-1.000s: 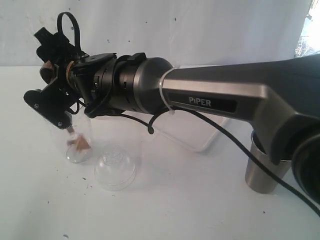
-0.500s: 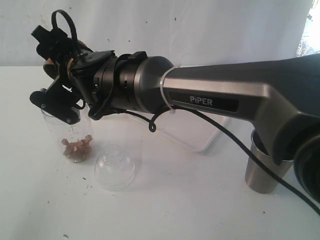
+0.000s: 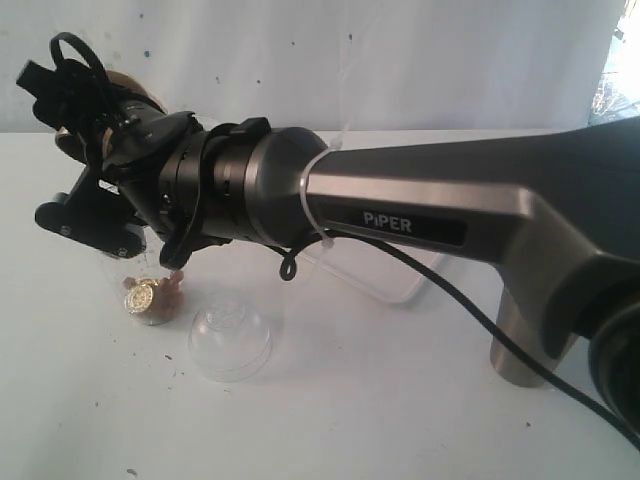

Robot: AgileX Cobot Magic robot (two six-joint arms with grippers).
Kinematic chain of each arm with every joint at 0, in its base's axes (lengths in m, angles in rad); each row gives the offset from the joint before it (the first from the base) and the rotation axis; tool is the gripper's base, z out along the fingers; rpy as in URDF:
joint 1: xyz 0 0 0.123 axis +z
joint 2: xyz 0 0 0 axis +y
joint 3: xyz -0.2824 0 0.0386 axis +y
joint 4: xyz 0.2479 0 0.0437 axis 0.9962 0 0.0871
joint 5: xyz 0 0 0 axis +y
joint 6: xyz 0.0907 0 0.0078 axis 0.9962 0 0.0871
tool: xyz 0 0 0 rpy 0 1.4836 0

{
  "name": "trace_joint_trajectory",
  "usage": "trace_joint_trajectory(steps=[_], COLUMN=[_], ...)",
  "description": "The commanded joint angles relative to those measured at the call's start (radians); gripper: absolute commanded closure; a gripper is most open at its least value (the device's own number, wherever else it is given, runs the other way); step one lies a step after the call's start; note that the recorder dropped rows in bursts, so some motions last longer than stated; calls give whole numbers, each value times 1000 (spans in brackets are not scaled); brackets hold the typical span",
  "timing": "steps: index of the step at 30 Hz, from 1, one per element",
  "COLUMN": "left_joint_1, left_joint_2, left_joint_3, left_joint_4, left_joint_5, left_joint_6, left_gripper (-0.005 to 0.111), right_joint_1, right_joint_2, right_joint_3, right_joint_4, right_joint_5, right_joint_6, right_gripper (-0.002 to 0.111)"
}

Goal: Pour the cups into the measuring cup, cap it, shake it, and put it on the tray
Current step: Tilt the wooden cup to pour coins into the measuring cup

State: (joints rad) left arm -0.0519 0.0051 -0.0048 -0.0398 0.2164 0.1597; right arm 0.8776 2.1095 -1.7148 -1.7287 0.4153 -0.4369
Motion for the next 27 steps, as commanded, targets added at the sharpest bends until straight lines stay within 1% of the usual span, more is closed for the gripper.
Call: trace_joint_trajectory(steps=[1, 27], left_joint_1=[0, 0], left_joint_2=[-5, -5], left_joint_3=[5, 5], left_joint_4=[0, 0], left_joint_5=[-13, -13], left_joint_6=[-2, -2], left_gripper=[107, 107], right_joint_1=[-2, -2], right_joint_2=[-16, -3], right_joint_3=[-6, -6], right_joint_4=[-16, -16], right_joint_5=[33, 62], right_joint_6=[-7, -5], right_gripper=[108, 108])
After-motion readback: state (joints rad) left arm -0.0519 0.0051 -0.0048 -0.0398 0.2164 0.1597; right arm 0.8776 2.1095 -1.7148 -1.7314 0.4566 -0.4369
